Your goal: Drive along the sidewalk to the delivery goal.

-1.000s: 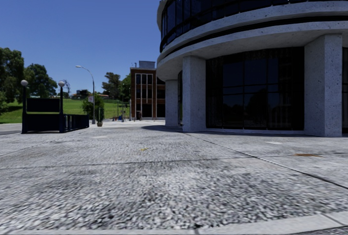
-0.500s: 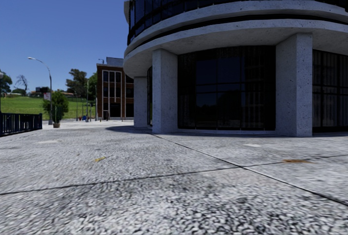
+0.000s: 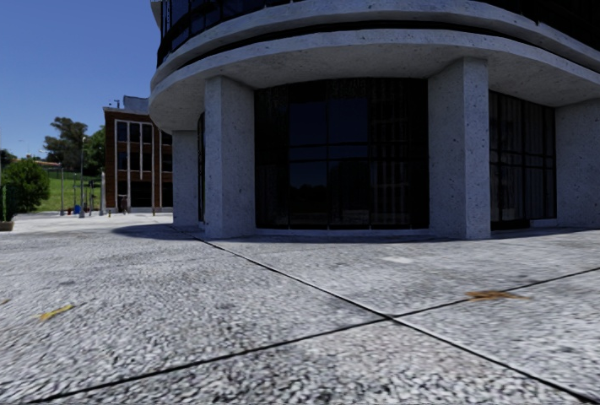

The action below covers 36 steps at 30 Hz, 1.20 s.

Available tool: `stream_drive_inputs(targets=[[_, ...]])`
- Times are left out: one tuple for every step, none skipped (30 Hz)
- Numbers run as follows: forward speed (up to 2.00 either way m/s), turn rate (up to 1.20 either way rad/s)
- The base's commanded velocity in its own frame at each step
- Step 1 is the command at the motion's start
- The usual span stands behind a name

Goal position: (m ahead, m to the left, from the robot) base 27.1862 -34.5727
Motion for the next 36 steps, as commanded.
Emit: stream_drive_inputs(targets=[[1.6,-0.46],[1.6,-0.46],[1.6,-0.46],[1.6,-0.46],[1.6,-0.46],[1.6,-0.46],[1.6,-0.46],[1.6,-0.46],[1.6,-0.46],[1.6,-0.46],[1.6,-0.46],[1.6,-0.46],[1.59,-0.46],[1.59,-0.47],[1.59,-0.47],[1.58,-0.53],[1.56,-0.58],[1.55,-0.6],[1.55,-0.6],[1.54,-0.6],[2.0,-0.6],[2.0,-0.6],[2.0,-0.6],[2.0,-0.6],[2.0,-0.6],[2.0,-0.6],[2.0,-0.6],[2.0,-0.6],[2.0,-0.6],[2.0,-0.6],[2.0,-0.6],[2.0,-0.6],[2.0,-0.6],[2.0,-0.6],[2.0,-0.6],[2.0,-0.6]])
